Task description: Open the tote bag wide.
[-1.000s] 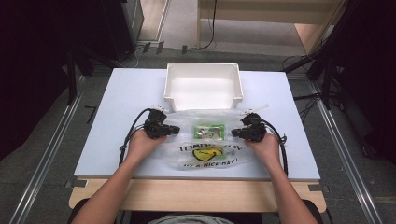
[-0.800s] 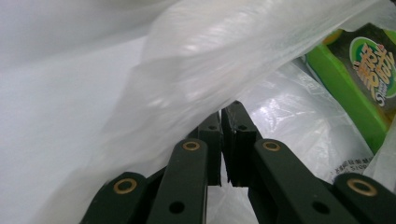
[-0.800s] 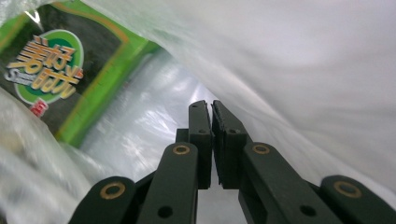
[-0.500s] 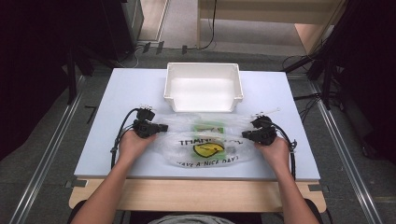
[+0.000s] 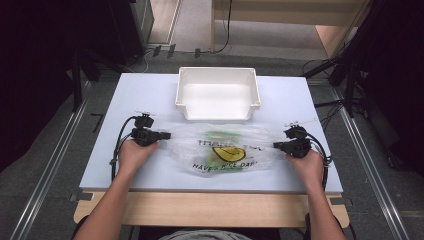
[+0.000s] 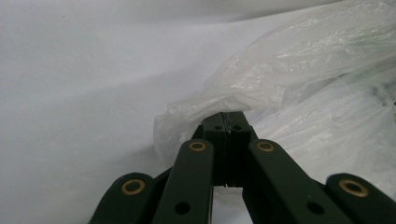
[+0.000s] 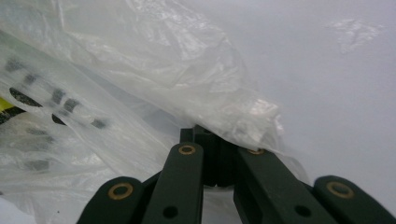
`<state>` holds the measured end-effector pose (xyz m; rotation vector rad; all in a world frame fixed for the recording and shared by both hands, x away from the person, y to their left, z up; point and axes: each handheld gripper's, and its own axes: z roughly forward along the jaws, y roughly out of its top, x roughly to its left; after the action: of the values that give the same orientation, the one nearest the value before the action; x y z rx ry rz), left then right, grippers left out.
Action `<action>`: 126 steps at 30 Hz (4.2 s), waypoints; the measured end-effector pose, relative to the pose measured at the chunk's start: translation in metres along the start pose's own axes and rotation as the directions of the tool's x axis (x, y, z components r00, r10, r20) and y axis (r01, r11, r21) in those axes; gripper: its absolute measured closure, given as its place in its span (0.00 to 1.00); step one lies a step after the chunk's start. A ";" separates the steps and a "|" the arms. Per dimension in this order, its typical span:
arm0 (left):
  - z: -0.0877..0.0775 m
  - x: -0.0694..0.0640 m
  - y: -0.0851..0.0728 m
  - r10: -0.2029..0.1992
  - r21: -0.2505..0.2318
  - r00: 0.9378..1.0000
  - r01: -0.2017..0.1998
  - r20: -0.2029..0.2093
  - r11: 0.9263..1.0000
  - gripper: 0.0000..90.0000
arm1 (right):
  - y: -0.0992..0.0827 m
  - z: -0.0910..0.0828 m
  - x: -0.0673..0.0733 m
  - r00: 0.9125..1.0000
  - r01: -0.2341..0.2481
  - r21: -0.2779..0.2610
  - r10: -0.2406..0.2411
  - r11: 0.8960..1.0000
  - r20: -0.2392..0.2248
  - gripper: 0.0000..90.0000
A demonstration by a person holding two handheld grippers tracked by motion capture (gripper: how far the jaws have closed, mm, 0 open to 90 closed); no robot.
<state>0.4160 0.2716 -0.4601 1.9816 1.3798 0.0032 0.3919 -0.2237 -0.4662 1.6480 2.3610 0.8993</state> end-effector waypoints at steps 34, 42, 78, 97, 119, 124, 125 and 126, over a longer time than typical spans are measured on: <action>0.004 -0.037 0.012 0.120 0.063 0.992 -0.123 0.049 0.990 1.00 | 0.002 -0.003 0.020 0.992 0.104 0.000 -0.104 0.995 -0.078 1.00; -0.010 -0.052 0.017 0.150 0.027 0.986 -0.152 0.079 0.988 0.90 | 0.006 -0.015 0.030 0.987 0.095 -0.070 -0.103 0.993 -0.120 0.98; 0.014 -0.098 0.039 0.225 0.045 0.962 -0.235 0.155 0.971 1.00 | 0.062 -0.020 0.079 0.961 0.193 -0.127 -0.213 0.973 -0.175 1.00; 0.030 -0.095 0.022 0.206 0.079 0.966 -0.220 0.158 0.972 1.00 | 0.108 0.031 0.099 0.954 0.217 -0.113 -0.236 0.969 -0.185 1.00; 0.035 -0.102 0.001 0.199 0.100 0.958 -0.223 0.208 0.970 1.00 | 0.102 0.079 0.074 0.969 0.169 -0.026 -0.171 0.985 -0.179 1.00; 0.035 -0.104 -0.004 0.198 0.096 0.957 -0.222 0.212 0.970 1.00 | 0.100 0.082 0.073 0.969 0.178 -0.019 -0.178 0.984 -0.173 1.00; 0.035 -0.104 -0.005 0.203 0.099 0.956 -0.228 0.212 0.969 1.00 | 0.099 0.084 0.073 0.969 0.181 -0.019 -0.181 0.983 -0.170 1.00; 0.035 -0.105 -0.006 0.199 0.097 0.956 -0.224 0.216 0.970 1.00 | 0.099 0.085 0.073 0.968 0.185 -0.026 -0.187 0.982 -0.170 1.00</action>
<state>0.3797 0.1676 -0.4502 2.1558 1.0536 -0.1851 0.4794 -0.1028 -0.4667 1.3655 2.5661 1.0506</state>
